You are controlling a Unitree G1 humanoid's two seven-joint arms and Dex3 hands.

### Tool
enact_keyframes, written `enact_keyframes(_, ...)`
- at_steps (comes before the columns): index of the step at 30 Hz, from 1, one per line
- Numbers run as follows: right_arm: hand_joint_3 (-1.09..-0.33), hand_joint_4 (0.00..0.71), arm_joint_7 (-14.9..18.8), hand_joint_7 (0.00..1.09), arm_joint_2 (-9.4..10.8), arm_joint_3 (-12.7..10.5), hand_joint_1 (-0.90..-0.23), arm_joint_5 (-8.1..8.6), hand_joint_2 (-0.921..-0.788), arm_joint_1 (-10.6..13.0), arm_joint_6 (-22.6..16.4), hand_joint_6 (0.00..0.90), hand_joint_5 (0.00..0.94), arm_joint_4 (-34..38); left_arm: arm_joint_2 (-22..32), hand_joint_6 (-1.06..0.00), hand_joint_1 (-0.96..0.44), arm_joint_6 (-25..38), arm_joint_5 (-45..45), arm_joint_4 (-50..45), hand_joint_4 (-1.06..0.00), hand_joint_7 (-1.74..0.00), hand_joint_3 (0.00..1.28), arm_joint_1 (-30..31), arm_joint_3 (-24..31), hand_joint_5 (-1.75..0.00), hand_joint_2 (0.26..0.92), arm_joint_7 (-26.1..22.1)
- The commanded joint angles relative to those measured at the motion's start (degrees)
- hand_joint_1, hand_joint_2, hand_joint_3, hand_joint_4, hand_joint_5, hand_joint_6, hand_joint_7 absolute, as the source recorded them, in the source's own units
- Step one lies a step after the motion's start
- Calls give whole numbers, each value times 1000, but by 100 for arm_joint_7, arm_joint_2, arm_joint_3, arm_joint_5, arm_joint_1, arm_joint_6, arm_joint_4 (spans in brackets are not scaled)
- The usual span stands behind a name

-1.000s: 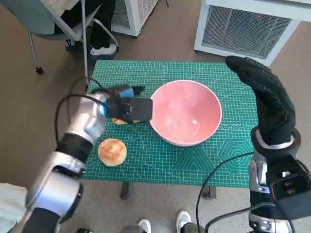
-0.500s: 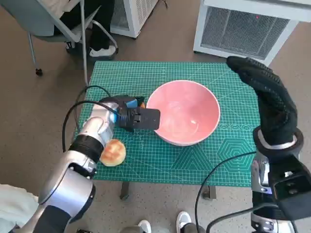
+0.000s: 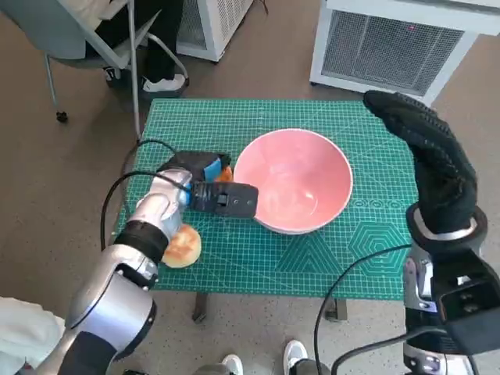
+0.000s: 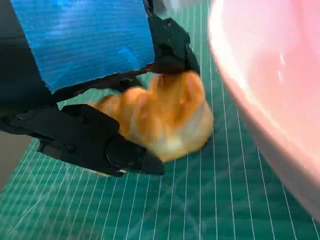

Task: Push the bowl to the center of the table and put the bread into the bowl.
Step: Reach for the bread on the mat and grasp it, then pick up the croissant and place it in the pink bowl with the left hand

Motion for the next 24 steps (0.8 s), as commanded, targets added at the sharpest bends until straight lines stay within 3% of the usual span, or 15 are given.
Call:
enact_keyframes(1, -780, 299, 39, 668, 31, 43, -541, 70, -921, 90, 47, -1, 3, -5, 262, -585, -7, -286, -105, -74, -683, -1204, 128, -6, 207, -1139, 891, 490)
enact_keyframes(15, -777, 300, 40, 668, 35, 50, -544, 100, -921, 131, 58, -1, 3, -53, 670, -604, 2, -757, -168, -1012, -744, -1194, 111, -408, 709, -1116, 889, 1330)
enact_keyframes(24, -775, 300, 51, 669, 34, 55, -551, 127, -921, 150, 66, -1, 3, -92, 685, -624, 1, -841, -204, -3295, -763, -1166, 73, 143, 1013, -1097, 900, 1357)
